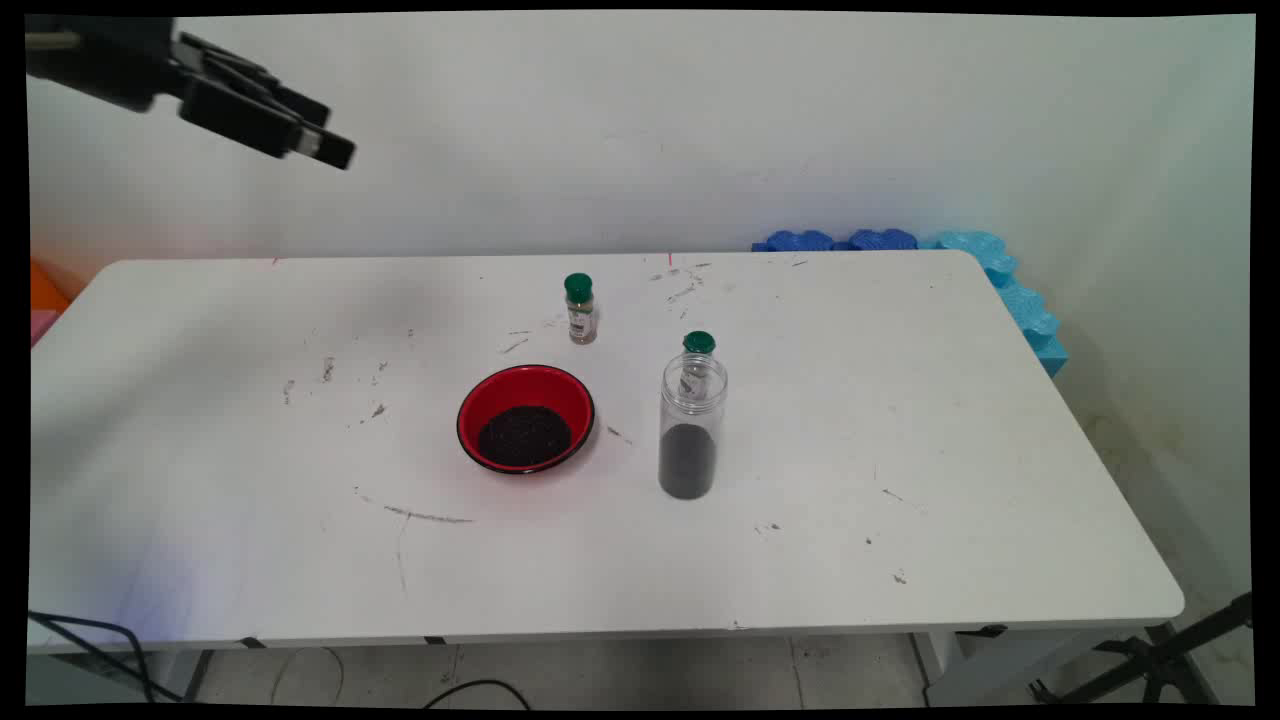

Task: Pick up the black seasoning powder from the table

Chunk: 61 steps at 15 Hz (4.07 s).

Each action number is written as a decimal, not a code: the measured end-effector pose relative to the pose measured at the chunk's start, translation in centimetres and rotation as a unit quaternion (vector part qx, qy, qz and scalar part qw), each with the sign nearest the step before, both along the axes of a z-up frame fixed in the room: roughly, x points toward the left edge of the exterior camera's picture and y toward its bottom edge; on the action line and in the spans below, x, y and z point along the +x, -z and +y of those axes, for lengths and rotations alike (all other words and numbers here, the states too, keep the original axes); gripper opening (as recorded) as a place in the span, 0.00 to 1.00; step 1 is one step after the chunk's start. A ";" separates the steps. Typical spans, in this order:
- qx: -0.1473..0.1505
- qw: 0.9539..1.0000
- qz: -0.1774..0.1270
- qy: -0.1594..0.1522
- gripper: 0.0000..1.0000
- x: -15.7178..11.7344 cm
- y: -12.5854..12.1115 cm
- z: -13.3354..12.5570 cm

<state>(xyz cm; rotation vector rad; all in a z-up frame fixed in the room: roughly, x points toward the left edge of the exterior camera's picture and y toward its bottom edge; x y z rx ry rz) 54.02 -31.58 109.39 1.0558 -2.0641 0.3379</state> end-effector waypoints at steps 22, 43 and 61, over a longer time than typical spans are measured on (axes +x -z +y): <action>0.025 0.989 0.001 0.148 1.00 -12.3 17.4 -1.6; -0.009 0.972 0.001 0.236 1.00 -20.2 25.4 -7.2; -0.012 0.969 0.010 0.247 1.00 -23.3 27.4 -10.1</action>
